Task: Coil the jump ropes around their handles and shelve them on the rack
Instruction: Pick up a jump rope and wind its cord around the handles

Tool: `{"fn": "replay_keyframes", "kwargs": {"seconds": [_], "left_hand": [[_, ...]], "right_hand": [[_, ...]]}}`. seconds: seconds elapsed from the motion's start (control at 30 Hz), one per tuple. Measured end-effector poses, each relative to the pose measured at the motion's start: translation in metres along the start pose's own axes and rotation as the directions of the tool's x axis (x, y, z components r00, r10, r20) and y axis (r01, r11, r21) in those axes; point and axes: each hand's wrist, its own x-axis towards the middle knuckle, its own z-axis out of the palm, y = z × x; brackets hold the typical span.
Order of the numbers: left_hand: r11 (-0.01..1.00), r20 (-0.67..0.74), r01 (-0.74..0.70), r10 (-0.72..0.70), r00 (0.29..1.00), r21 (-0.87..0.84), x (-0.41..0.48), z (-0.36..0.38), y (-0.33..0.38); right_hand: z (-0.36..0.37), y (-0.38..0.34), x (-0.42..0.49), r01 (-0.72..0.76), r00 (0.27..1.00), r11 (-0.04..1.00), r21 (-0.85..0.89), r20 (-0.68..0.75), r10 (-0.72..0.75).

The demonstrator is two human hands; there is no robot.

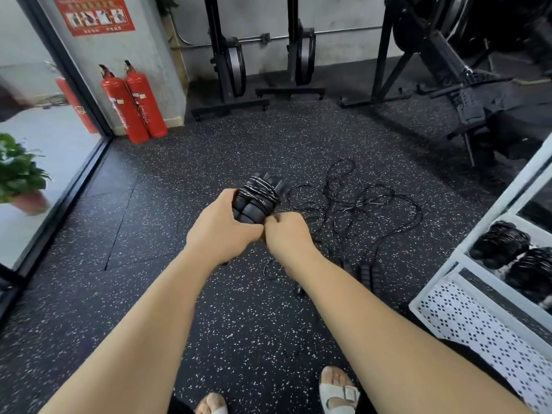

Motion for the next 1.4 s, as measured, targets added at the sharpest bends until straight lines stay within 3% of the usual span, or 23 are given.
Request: {"fn": "replay_keyframes", "kwargs": {"seconds": [0.17,0.37,0.53,0.77,0.97,1.13,1.23,1.3,1.4], "left_hand": [[0.952,-0.12,0.073,-0.038,0.992,0.299,0.003,0.001,-0.002],[0.887,-0.17,0.078,0.001,0.985,0.455,0.011,0.001,-0.01],[0.88,-0.169,0.072,0.009,0.986,0.47,0.016,0.003,-0.014],[0.873,-0.19,0.166,-0.086,0.978,0.46,0.018,-0.004,-0.014],[0.857,-0.112,0.016,0.048,0.993,0.514,0.014,-0.01,-0.012],[0.824,-0.075,-0.053,0.115,0.991,0.563,0.005,-0.01,-0.003],[0.747,-0.021,-0.157,0.223,0.975,0.645,-0.002,-0.005,0.002],[0.681,0.081,-0.269,0.295,0.952,0.681,-0.006,-0.006,0.007],[0.573,0.206,-0.428,0.411,0.888,0.699,-0.008,-0.009,0.012]], "right_hand": [[-0.011,-0.005,-0.006,0.129,0.992,0.969,-0.212,0.043,-0.122],[-0.023,-0.008,-0.004,0.208,0.978,0.933,-0.294,0.08,-0.193],[-0.031,-0.008,0.0,0.245,0.969,0.921,-0.303,0.11,-0.221],[-0.044,-0.013,-0.007,0.326,0.943,0.823,-0.465,0.1,-0.317],[-0.054,-0.029,-0.015,0.425,0.812,0.624,-0.656,-0.028,-0.583],[-0.055,-0.037,-0.016,0.538,0.697,0.439,-0.72,0.086,-0.712],[-0.052,-0.04,-0.013,0.579,0.595,0.381,-0.721,0.054,-0.802],[-0.055,-0.039,-0.003,0.595,0.601,0.389,-0.704,0.069,-0.796],[-0.062,-0.038,0.009,0.582,0.698,0.466,-0.666,0.115,-0.707]]}}
